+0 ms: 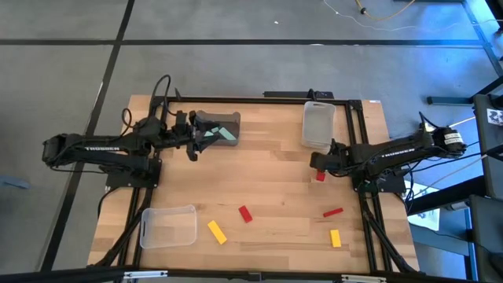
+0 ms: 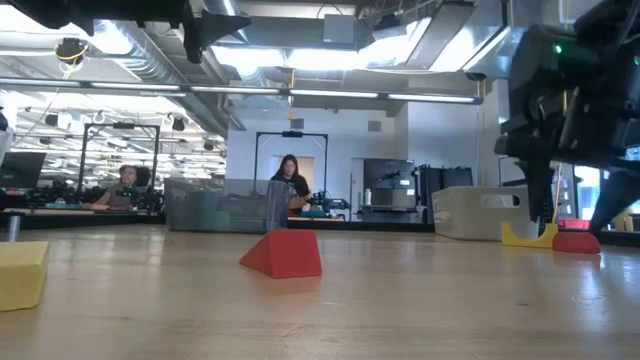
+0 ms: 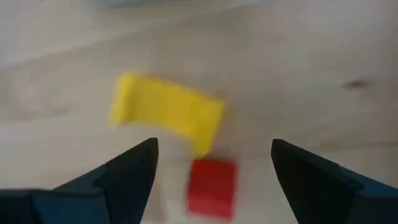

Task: Sort & place blocks by color
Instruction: Put the top yellow block into the gray bin

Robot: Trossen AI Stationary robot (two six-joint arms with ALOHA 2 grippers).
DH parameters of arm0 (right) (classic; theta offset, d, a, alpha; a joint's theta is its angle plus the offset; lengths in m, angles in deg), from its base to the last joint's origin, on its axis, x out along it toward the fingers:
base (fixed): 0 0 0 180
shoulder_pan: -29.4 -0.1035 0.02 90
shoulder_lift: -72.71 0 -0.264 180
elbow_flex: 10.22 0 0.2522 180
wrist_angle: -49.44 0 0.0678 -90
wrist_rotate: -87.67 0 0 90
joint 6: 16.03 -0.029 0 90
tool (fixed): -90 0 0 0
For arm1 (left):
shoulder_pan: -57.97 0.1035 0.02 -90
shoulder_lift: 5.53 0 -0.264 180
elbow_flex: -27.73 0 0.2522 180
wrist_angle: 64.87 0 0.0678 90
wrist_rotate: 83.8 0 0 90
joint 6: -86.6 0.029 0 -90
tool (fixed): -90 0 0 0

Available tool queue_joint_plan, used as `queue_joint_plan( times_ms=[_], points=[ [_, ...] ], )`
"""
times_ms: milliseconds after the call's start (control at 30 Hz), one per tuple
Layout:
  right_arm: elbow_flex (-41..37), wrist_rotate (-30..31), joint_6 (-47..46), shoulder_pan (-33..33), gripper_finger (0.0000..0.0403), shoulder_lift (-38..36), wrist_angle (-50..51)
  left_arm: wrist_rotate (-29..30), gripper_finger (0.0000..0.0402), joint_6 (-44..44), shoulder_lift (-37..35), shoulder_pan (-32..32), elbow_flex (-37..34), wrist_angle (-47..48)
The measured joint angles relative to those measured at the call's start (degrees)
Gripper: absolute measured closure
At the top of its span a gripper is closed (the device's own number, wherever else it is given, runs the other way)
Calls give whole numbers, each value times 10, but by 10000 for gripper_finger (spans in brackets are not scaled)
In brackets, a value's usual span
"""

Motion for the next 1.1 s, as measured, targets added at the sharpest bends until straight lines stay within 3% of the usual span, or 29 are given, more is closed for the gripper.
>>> queue_joint_plan(
  times_ms=[433, 933, 1100],
  points=[
    [-16, 30, -28, 11, 205, 6, -7, 15, 137, 0, 0, 0, 0, 0],
    [-16, 26, -36, 11, 218, 63, -50, 14, 137, -1, 0, 0, 0, 0],
    [-16, 28, -14, 11, 289, 61, -50, 14, 137, 0, 0, 0, 0, 0]
  ],
)
